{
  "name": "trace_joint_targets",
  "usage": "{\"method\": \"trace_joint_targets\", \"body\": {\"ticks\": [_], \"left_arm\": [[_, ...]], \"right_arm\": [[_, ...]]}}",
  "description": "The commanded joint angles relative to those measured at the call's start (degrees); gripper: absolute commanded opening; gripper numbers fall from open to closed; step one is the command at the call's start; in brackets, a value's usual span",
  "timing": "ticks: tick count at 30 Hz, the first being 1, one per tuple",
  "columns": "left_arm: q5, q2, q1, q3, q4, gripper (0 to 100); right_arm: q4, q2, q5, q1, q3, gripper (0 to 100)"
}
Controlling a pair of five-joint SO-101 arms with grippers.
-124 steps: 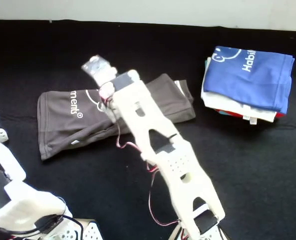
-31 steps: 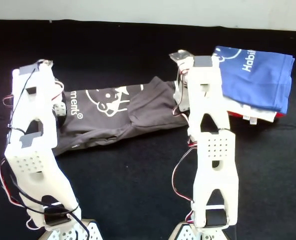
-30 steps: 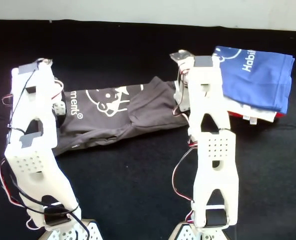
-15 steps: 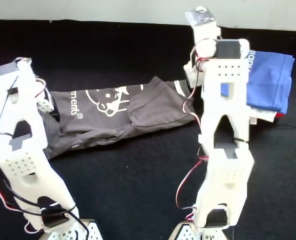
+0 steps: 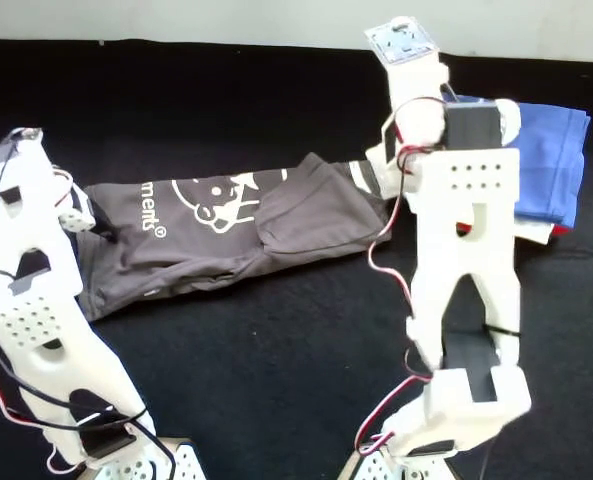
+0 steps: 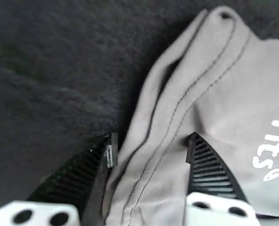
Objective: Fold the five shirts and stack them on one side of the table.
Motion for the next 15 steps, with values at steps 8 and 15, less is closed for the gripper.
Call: {"method": "trace_joint_targets", "body": {"ticks": [8,15], "left_arm": [[-0.44,2.86,-0.31,-7.25,3.6,0],[-5.71,2.86,-10.24,-12.09,3.6,1]], "right_arm": [[0.48,-6.11,-0.79,-0.57,0.13,17.3],[0.57,-13.85,-0.79,-2.77,1.27,17.3]]}}
